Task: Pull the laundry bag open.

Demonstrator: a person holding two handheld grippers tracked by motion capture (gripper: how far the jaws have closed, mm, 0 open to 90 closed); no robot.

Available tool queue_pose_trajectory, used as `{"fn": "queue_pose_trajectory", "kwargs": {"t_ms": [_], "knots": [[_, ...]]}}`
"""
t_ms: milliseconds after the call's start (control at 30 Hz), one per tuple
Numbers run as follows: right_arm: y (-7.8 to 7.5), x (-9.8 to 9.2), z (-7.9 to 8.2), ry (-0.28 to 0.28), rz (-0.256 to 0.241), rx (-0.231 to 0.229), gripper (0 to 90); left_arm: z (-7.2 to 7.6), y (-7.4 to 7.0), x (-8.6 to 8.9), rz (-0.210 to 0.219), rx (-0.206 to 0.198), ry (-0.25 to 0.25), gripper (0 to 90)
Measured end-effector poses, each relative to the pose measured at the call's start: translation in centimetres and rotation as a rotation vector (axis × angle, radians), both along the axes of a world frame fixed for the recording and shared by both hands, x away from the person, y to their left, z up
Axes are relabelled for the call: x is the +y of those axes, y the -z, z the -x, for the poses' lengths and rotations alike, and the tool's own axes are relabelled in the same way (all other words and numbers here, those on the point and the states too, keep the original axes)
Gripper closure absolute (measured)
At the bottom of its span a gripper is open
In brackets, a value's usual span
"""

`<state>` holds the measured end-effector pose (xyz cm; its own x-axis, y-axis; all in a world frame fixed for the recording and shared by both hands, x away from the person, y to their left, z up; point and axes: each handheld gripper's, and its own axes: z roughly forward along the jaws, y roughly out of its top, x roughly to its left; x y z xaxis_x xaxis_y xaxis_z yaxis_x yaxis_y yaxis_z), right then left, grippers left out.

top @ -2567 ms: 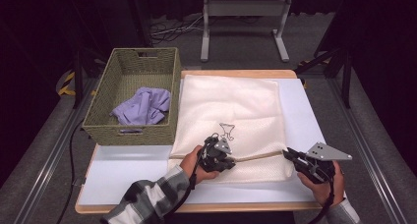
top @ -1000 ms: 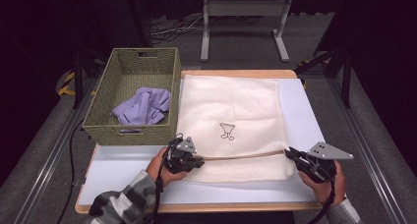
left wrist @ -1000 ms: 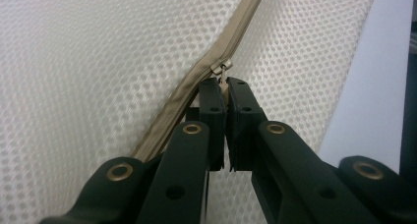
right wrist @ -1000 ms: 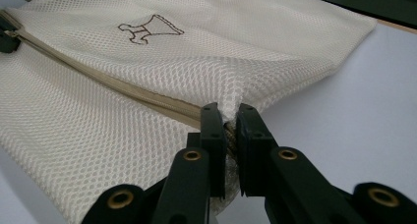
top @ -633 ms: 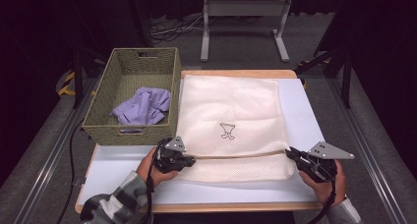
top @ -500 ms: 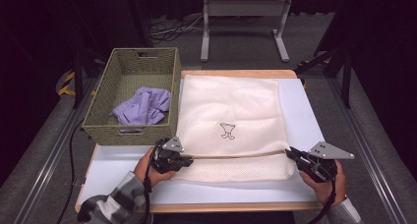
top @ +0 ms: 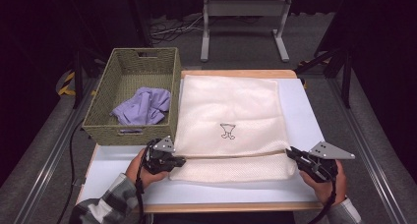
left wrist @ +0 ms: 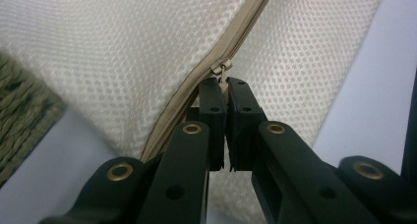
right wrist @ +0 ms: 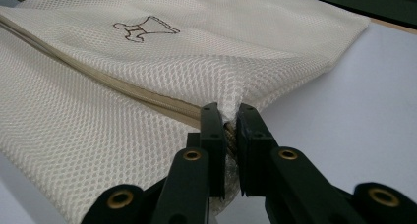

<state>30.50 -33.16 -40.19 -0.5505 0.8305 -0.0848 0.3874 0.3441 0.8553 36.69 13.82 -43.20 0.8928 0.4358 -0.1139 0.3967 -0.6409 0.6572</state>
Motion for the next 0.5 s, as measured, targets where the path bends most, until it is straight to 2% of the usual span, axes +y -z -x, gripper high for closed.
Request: {"fn": "queue_pose_trajectory", "kwargs": {"t_ms": [233,500], "knots": [[-0.1,-0.1,0.0,-0.001,-0.011,-0.005,83.5,0.0,0.0,1.1,0.011,0.008,-0.022,87.2],[-0.5,0.1,0.3,-0.011,-0.012,-0.019,83.5,0.1,0.1,1.6,0.001,0.004,-0.029,87.2]]}}
